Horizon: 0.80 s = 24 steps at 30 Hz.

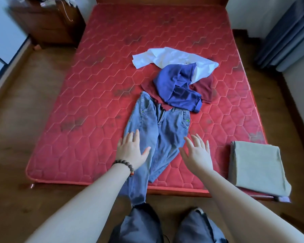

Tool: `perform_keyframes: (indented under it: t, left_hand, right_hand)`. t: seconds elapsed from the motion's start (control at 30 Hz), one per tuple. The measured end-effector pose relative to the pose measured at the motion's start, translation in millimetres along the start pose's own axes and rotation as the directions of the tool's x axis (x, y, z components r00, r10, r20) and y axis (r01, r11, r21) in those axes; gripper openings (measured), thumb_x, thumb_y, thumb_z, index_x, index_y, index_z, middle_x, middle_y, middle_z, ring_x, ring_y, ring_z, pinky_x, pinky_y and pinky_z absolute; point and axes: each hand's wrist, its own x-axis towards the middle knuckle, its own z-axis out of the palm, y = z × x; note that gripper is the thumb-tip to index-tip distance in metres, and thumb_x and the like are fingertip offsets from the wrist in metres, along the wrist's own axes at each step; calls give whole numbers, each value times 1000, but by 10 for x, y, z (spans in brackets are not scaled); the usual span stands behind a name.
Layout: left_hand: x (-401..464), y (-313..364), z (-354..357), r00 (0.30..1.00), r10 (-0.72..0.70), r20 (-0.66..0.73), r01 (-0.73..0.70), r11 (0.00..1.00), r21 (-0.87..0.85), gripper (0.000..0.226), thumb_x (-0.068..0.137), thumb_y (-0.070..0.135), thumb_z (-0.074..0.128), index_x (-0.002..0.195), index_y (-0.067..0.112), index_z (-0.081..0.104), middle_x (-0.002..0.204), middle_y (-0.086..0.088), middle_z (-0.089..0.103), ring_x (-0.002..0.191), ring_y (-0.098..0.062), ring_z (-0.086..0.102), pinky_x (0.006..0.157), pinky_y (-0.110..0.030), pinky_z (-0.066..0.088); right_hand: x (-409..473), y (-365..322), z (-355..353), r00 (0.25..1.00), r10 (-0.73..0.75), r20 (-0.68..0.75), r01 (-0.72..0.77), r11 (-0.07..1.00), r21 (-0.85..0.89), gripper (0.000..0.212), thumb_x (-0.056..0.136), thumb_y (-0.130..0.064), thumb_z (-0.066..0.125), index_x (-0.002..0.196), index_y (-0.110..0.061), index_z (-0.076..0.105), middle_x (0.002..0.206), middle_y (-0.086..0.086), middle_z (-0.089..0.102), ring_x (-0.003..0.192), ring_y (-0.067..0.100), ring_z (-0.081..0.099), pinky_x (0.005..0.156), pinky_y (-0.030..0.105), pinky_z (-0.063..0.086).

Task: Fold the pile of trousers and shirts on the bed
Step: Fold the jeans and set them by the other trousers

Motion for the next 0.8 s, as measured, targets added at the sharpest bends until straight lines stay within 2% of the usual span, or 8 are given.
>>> perform_keyframes:
  t: [0.3,0.53,0.67,0.73,0.8]
  left_hand:
    - [750,-288,122,997,72,3,-71,997,-34,82,91,61,40,152,12,19,155,-11,30,144,-25,25,117,-40,23]
    - [1845,-436,930,998,34,58,-34,999,-1,88,87,68,37,152,12,19,154,-14,27,142,-28,26,115,-41,25]
    - [2582,-513,1526,994,-13,113,7,999,48,99,84,76,34,153,11,7,158,-21,12,145,-33,16,117,-44,19]
    - [3123,-509,2091,992,-77,101,74,997,35,109,79,83,33,153,10,0,159,-22,6,147,-35,10,118,-46,14]
    - [3373,-523,2131,989,-119,92,116,993,36,121,71,90,33,153,9,-5,159,-23,2,147,-36,5,118,-48,10]
  right_hand:
    - [493,-20,139,992,127,6,-127,990,-55,53,95,-47,44,143,-24,41,152,7,33,146,24,15,119,49,8]
    - [1355,444,920,961,261,88,-256,964,-68,57,94,-50,47,144,-24,39,151,7,32,144,26,20,118,47,14]
    - [2118,636,1402,951,294,97,-291,956,-50,70,90,-58,48,147,-20,33,154,12,26,143,29,21,116,47,19]
    - [2660,854,1905,943,322,83,-322,947,-13,80,87,-65,47,150,-21,25,158,14,17,145,29,15,117,45,16]
    - [2901,843,1946,935,344,85,-345,939,-5,93,83,-72,46,153,-21,13,160,15,7,147,30,11,118,43,14]
